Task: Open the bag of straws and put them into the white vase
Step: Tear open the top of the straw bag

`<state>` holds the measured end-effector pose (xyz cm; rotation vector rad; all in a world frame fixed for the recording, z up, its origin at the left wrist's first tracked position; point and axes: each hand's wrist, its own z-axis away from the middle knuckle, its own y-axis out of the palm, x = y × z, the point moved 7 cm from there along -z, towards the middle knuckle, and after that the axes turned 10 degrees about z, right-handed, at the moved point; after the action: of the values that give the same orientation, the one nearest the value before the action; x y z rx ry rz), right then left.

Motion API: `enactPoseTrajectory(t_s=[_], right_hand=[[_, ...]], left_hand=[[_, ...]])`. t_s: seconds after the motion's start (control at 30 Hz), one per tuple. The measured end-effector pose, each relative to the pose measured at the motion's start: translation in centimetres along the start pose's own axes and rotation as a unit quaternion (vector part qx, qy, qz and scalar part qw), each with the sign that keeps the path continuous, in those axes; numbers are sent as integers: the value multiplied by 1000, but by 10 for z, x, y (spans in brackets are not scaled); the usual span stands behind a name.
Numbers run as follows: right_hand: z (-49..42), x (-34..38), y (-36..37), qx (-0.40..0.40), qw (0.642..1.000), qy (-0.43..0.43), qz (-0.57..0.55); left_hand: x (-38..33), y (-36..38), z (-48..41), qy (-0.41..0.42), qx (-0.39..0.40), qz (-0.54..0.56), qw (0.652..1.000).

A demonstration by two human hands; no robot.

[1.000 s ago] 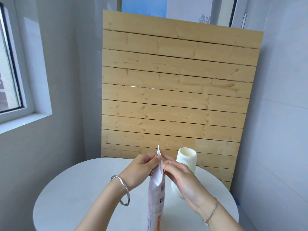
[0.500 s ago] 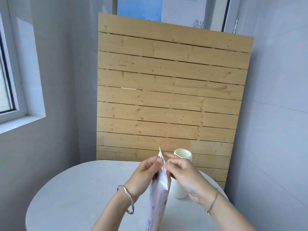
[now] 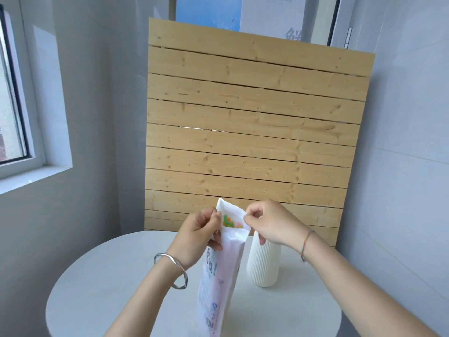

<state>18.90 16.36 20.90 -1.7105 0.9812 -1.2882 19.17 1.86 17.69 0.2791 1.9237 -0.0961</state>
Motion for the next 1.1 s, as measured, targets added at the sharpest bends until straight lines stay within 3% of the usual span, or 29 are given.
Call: enactPoseTrajectory(t_s=[0.17, 0.27, 0.33, 0.43, 0.5, 0.57, 0.63, 0.7, 0.73, 0.77, 0.83, 0.93, 1.03, 1.1], right_hand=[[-23, 24, -17, -119, 986, -84, -81], [-31, 37, -17, -189, 971, -147, -29], [-32, 40, -12, -236, 955, -176, 26], [-31, 40, 4, -263, 939, -223, 3], [-30, 38, 20, -266, 927, -263, -17], [-28, 33, 38, -288, 910, -297, -29], [-29, 18, 54, -280, 916, -270, -102], [-38, -5, 73, -219, 921, -167, -277], [-41, -19, 86, -181, 903, -100, -377], [-44, -31, 101, -148, 869, -35, -471], [-50, -53, 130, -96, 767, 64, -631], [-61, -66, 161, -10, 615, 155, -773], [-67, -68, 172, 41, 538, 167, -825], [-68, -67, 172, 46, 506, 158, -847]], left_hand=[[-5, -18, 4, 27, -64, -23, 997], [16, -19, 13, -63, -76, 75, 992], [40, -21, 12, -171, -74, 267, 946], [57, -23, 3, -238, -53, 530, 812], [65, -22, -9, -246, -57, 603, 757], [75, -17, -19, -249, -85, 618, 741], [88, -11, -31, -240, -118, 598, 755], [104, -7, -42, -228, -149, 543, 794], [112, -7, -46, -218, -161, 509, 817], [119, -6, -49, -204, -173, 472, 840], [135, -5, -53, -175, -203, 404, 875], [144, -9, -49, -128, -273, 295, 907], [134, -6, -50, -72, -277, 204, 936], [125, 3, -52, -46, -253, 179, 950]])
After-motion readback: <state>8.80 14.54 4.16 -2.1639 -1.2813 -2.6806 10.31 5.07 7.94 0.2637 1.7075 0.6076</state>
